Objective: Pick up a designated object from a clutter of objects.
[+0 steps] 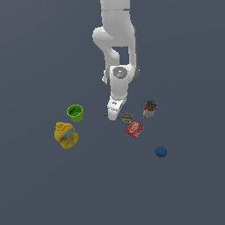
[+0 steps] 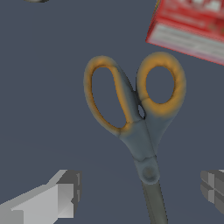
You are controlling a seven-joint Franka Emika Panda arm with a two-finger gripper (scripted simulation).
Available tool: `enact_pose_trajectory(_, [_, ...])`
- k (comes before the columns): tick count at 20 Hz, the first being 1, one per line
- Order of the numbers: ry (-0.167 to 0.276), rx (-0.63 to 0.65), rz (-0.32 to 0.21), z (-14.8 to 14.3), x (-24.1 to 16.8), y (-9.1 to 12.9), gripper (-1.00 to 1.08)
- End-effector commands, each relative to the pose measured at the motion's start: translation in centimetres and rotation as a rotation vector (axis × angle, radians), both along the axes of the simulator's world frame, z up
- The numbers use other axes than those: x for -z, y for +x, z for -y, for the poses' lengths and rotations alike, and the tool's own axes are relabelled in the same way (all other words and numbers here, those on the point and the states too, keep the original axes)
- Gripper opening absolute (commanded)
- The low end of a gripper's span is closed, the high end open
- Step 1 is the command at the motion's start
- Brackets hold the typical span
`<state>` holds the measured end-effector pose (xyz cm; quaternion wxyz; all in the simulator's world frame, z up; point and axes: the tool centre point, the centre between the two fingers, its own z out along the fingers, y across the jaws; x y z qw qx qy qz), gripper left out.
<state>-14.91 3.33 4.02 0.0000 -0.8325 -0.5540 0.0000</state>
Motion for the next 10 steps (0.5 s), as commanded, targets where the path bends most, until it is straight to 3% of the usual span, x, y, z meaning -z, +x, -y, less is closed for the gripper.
enact_pose_trajectory(1, [0.000, -0.001, 0.000, 0.0, 1.0, -0.1, 1.00])
enact_pose_trajectory(10, [-0.001, -0.003, 0.000, 0.0, 3.2, 0.0, 1.00])
